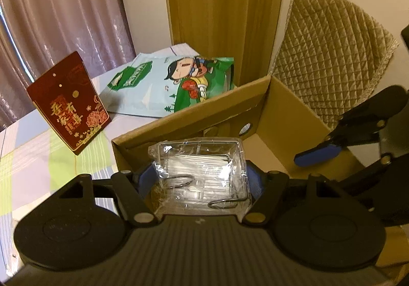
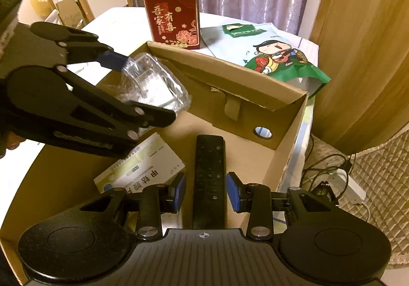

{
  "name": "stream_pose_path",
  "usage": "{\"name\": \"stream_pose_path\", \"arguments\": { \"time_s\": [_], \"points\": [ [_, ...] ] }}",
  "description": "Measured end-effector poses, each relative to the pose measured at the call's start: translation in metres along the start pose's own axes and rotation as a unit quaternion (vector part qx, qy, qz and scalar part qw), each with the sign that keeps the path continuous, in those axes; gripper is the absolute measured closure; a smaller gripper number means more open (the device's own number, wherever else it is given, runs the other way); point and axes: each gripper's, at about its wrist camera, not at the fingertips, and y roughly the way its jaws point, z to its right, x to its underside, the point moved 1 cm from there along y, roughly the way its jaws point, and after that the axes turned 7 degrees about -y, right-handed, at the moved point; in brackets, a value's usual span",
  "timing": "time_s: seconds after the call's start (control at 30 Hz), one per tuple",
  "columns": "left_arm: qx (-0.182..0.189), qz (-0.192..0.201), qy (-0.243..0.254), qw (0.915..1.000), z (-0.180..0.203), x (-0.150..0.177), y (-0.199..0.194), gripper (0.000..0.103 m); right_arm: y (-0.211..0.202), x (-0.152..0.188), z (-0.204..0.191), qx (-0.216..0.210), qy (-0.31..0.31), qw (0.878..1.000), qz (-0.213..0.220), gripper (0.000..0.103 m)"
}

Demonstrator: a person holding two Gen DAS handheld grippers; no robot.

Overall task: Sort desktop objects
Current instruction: 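Lower the remote into the box and open the right gripper while the left releases the rack, then lift both open grippers out of the cardboard box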

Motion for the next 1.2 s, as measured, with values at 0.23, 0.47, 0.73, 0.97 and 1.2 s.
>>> {"name": "stream_pose_path", "arguments": {
  "time_s": [0.23,0.47,0.73,0.97,1.2],
  "points": [
    [-0.042,-0.039,0.018,0.9982,0.003,0.002,0.027,0.034,0.003,-0.003,0.002,-0.005,-0.007,1.000,-0.003,0.065],
    [-0.055,-0.054,0.028,0.9966,0.003,0.003,0.039,0.032,0.001,-0.004,0.000,-0.019,-0.021,1.000,0.002,0.028],
    [-0.051,-0.056,0.045,0.9962,0.007,0.004,0.045,0.022,0.001,-0.003,-0.005,-0.015,-0.032,0.999,0.001,0.024],
    [-0.060,-0.047,0.061,0.9952,0.011,0.004,0.043,0.009,-0.001,-0.001,-0.008,-0.014,-0.036,0.999,-0.003,0.024],
    [-0.058,-0.039,0.052,0.9962,0.007,0.002,0.030,0.008,-0.003,0.002,-0.013,-0.011,-0.035,0.999,-0.007,0.024]
  ]
}}
